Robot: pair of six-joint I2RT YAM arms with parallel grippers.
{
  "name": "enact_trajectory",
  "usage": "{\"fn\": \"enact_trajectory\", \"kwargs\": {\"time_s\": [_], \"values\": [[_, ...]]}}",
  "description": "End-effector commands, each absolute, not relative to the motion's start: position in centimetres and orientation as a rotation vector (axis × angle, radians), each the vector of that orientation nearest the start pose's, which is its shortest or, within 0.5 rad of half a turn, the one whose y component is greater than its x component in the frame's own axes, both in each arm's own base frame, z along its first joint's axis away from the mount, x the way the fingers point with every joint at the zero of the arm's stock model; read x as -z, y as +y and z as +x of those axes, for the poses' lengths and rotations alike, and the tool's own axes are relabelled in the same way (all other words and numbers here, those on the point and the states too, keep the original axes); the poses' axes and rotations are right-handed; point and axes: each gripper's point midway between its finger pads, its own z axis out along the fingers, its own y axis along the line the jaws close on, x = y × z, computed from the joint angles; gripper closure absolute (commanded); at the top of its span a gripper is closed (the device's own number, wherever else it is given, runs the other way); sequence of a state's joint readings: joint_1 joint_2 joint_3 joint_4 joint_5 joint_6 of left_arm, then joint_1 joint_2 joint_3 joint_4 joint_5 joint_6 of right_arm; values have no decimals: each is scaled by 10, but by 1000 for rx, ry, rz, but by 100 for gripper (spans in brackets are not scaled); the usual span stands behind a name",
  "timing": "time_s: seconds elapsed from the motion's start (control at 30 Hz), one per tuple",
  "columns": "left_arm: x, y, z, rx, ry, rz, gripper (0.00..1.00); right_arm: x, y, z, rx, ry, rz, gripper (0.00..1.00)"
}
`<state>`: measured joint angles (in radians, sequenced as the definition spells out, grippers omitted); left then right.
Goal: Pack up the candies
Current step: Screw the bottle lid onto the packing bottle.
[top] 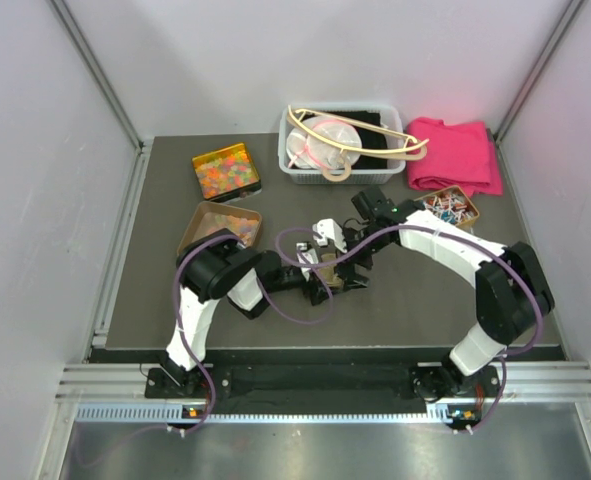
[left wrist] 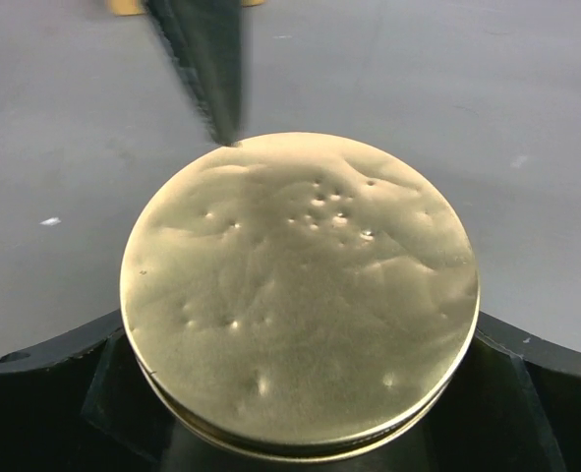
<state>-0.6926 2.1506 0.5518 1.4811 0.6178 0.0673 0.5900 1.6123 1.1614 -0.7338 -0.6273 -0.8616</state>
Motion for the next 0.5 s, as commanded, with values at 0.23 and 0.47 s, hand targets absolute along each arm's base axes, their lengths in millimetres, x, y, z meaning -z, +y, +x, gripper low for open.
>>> {"fn": "enact_trajectory", "kwargs": {"time_s": [0.23,0.47], "values": [[-56,-372,210,1332,1114,1253,74,-113,263,248,-784,1500,-2005,1],[-56,-372,203,1378,1105,1279,72,-103,262,240,-837,1513,-2012,1]]}}
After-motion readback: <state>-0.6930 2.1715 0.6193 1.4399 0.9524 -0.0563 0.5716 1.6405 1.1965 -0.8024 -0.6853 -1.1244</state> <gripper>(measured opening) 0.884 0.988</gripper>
